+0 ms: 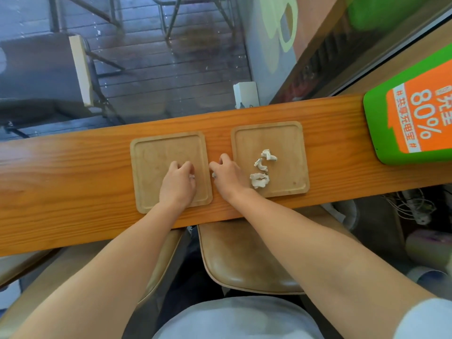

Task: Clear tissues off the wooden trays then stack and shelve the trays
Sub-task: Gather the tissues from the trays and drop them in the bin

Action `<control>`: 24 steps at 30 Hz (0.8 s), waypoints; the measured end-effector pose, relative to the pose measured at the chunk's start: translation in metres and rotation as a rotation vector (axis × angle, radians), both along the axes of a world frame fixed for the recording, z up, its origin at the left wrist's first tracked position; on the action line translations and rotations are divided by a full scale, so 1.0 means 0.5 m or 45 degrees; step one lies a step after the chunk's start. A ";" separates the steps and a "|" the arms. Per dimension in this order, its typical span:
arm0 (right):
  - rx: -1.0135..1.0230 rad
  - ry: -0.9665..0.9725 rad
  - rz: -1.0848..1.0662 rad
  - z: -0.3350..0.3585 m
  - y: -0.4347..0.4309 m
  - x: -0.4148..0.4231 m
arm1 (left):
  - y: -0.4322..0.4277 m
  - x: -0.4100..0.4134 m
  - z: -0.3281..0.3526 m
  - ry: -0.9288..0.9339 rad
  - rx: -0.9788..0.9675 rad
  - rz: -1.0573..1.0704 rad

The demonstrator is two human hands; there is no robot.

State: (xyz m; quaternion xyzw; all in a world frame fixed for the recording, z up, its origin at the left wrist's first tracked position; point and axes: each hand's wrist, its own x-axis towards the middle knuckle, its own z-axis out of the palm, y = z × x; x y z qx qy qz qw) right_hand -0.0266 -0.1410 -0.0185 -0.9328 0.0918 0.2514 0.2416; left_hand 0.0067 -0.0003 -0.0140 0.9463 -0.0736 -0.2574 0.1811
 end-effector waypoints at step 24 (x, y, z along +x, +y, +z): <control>0.207 -0.067 -0.546 0.106 -0.246 -0.088 | -0.210 -0.039 0.063 0.104 -0.111 -0.284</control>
